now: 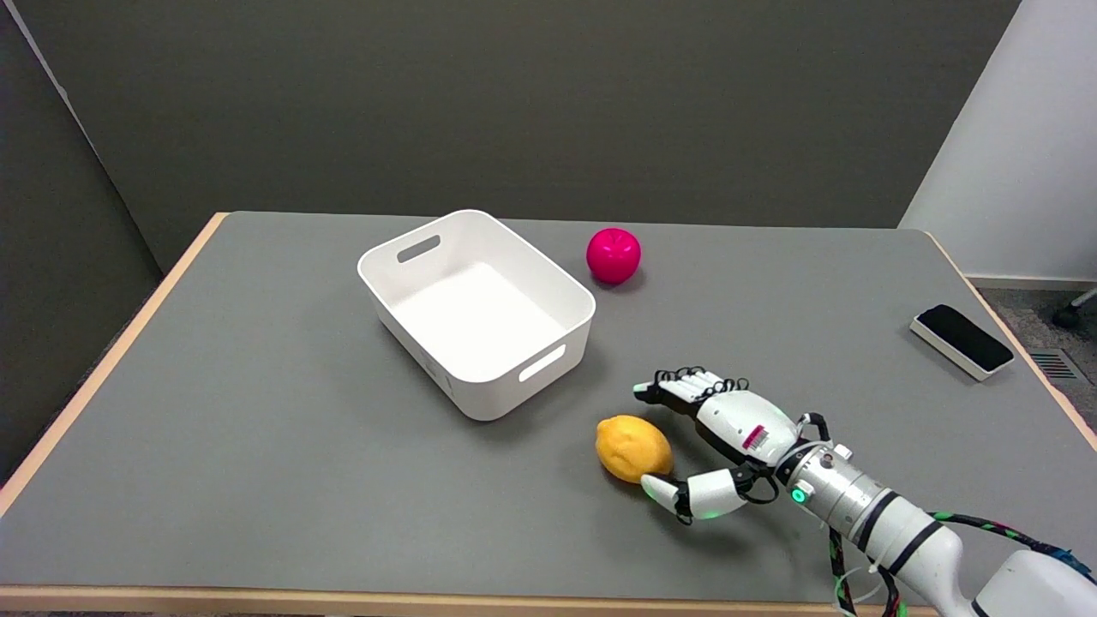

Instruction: Pick up the lemon.

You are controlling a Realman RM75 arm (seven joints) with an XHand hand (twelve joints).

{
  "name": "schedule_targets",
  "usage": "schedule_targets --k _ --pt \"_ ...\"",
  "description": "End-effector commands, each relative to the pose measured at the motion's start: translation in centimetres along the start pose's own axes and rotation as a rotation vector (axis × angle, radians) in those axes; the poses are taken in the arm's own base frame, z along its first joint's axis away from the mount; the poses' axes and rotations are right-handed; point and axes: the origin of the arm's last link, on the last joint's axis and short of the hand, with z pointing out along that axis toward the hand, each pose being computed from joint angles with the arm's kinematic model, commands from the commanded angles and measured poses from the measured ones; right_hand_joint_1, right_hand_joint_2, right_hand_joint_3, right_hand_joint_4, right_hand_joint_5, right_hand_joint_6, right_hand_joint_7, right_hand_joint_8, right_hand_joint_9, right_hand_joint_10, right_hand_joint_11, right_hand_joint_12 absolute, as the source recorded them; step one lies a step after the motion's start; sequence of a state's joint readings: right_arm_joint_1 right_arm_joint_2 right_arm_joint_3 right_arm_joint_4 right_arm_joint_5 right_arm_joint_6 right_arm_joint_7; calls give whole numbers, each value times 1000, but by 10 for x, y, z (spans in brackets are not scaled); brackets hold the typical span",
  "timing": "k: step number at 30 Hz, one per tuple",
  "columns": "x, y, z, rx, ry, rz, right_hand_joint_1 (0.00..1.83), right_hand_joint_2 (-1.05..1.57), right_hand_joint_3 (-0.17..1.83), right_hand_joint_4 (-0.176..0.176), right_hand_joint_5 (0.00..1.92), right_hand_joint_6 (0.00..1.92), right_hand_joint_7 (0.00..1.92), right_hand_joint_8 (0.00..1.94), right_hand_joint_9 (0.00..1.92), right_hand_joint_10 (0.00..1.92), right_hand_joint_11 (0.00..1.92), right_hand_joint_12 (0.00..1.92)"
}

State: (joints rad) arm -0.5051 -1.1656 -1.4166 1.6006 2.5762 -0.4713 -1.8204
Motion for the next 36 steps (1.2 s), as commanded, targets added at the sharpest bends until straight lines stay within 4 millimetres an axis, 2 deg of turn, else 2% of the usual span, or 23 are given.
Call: schedule_targets --k 1,3,6,14,29,31,33,35,36 --pt "-12 -9 6 49 -18 33 573 685 819 -167 177 422 307 508 168 911 53 1294" --pt "-12 -11 9 74 -7 40 534 659 913 -169 170 457 301 555 192 872 66 1271" --pt "-14 -16 12 116 12 58 627 738 826 -176 239 520 397 660 279 1004 122 1348" --pt "-15 -19 17 145 36 77 686 777 834 -176 330 744 498 956 460 1178 233 1453" --pt "-14 -21 27 150 51 109 704 753 846 -176 308 663 472 1053 484 1213 252 1482" --pt "-13 -21 30 151 60 117 730 778 834 -176 352 853 464 1131 512 1227 286 1517" --pt "-12 -21 33 151 67 122 785 793 852 -176 391 1087 443 1315 541 1255 326 1560" --pt "-9 -22 38 151 80 123 935 1134 415 -167 511 1528 451 1379 565 1265 332 1595" --pt "-8 -22 40 151 85 123 978 1229 294 -163 547 1656 458 1411 575 1273 341 1611"
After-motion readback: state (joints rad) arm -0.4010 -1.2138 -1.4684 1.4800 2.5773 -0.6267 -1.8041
